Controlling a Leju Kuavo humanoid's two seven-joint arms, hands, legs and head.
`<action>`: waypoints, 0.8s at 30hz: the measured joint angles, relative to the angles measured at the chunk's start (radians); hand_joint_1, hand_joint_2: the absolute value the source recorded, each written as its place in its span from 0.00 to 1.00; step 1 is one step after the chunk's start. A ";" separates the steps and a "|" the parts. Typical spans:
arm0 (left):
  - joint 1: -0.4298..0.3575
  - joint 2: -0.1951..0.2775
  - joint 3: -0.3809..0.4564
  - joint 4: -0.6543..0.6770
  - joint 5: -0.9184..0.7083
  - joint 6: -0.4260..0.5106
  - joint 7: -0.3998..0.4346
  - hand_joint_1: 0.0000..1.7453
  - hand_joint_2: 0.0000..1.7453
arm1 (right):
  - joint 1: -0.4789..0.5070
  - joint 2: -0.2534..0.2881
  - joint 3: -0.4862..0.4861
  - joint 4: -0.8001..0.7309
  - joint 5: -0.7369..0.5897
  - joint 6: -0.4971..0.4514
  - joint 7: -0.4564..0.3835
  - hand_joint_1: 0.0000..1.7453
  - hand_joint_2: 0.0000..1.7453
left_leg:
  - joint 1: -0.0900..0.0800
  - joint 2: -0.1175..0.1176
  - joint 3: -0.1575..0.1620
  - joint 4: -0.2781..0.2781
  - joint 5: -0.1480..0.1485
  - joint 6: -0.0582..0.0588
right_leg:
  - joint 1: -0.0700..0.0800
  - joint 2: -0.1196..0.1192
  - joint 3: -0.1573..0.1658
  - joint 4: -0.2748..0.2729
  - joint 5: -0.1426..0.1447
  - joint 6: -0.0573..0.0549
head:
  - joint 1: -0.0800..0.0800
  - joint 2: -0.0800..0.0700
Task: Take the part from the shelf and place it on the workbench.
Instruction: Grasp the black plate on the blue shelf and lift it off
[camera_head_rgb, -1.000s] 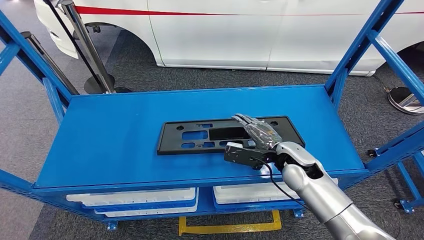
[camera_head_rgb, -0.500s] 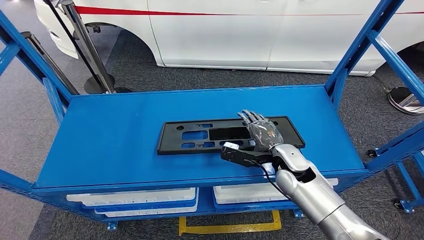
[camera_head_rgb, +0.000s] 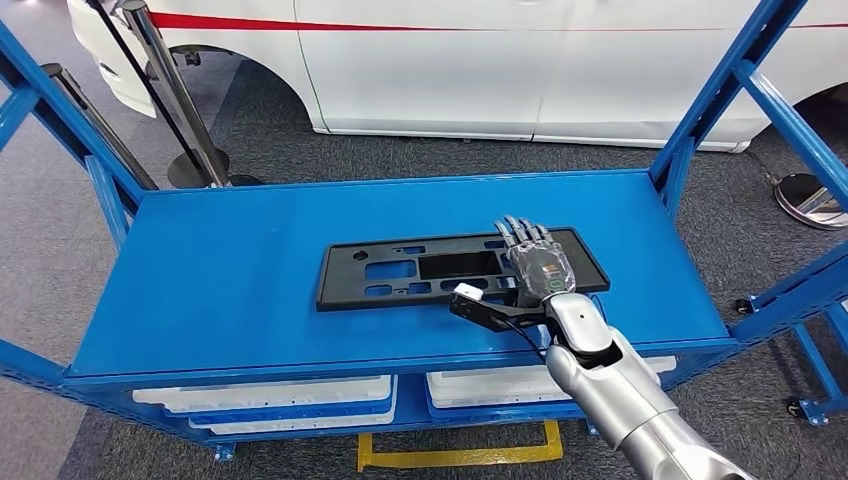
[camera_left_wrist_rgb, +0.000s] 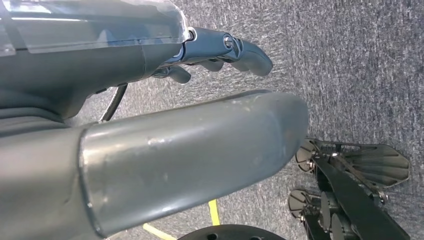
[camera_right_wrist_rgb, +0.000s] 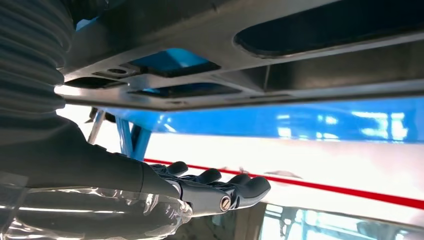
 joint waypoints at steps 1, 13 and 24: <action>0.000 0.000 0.000 0.000 0.000 0.000 0.000 0.00 0.00 | 0.001 0.001 -0.003 0.004 0.000 0.000 0.000 0.04 1.00 | 0.000 0.000 0.000 0.000 0.000 0.000 | 0.000 0.000 0.000 0.000 0.000 0.000 | 0.000 0.000; -0.001 0.000 0.000 0.000 0.000 0.004 -0.005 0.00 0.00 | 0.003 0.011 -0.024 0.045 0.012 0.031 0.000 1.00 1.00 | 0.000 0.000 0.000 0.000 0.000 0.000 | 0.000 0.000 0.000 0.000 0.000 0.000 | 0.000 0.000; -0.001 0.000 0.001 0.000 0.006 0.006 -0.009 0.00 0.00 | 0.002 0.013 -0.036 0.051 -0.004 0.058 -0.006 1.00 1.00 | 0.000 0.000 0.002 0.000 0.000 0.000 | 0.000 0.000 0.002 0.000 0.000 0.000 | 0.000 0.000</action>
